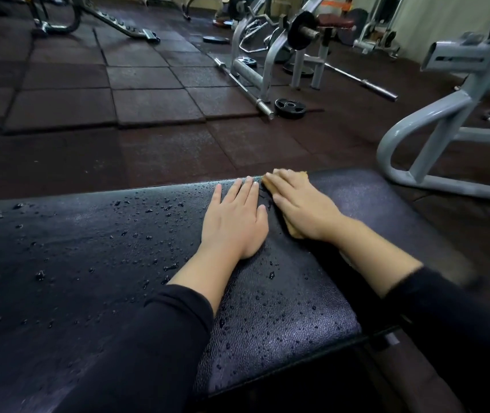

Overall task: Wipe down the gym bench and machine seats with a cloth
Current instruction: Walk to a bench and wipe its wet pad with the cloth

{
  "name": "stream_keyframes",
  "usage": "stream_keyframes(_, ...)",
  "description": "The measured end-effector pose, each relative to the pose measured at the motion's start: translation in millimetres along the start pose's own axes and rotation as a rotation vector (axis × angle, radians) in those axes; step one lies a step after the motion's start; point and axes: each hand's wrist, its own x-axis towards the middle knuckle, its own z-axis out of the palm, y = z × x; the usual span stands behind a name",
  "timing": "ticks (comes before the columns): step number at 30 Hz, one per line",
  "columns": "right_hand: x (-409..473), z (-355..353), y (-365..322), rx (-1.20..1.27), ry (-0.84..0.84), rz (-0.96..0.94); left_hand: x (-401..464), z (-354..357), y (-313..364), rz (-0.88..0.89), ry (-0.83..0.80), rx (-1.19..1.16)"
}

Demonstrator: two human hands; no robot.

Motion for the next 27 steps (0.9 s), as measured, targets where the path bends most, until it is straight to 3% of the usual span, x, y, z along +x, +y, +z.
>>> stream_keyframes(4, -56, -27, 25, 0.128, -0.056, -0.038, -1, 0, -1, 0.006, -0.006, -0.014)
stream_keyframes(9, -23, -29, 80, 0.070, -0.073, 0.189, -1, -1, -2, 0.007, -0.015, -0.026)
stream_keyframes(12, 23, -18, 47, 0.039, -0.036, 0.254, 0, -2, -1, -0.002, -0.013, -0.027)
stream_keyframes(17, 28, -2, -23, 0.082, -0.027, 0.129, 0, -4, 0, -0.032, -0.031, -0.042)
stream_keyframes(21, -26, -13, -17, 0.119, -0.062, 0.027, -1, -7, -1, -0.030, -0.044, -0.059)
stream_keyframes(27, -35, -22, 0, 0.201, -0.080, 0.127, -16, -22, -20, -0.033, -0.085, -0.033)
